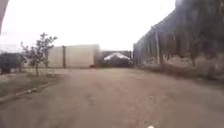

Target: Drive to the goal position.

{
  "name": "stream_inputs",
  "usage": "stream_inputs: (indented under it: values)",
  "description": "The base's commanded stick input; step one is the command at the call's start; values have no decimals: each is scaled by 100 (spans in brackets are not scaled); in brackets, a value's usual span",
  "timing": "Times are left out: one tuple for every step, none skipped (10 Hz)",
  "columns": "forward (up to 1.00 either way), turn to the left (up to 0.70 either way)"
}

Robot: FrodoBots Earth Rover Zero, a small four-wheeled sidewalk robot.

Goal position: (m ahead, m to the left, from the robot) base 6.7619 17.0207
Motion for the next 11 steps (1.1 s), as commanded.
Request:
stream_inputs:
  values:
    - [85,5]
    - [85,5]
    - [85,7]
    - [85,12]
    - [85,33]
    - [85,34]
    - [85,30]
    - [85,1]
    - [85,1]
    - [85,1]
    - [85,1]
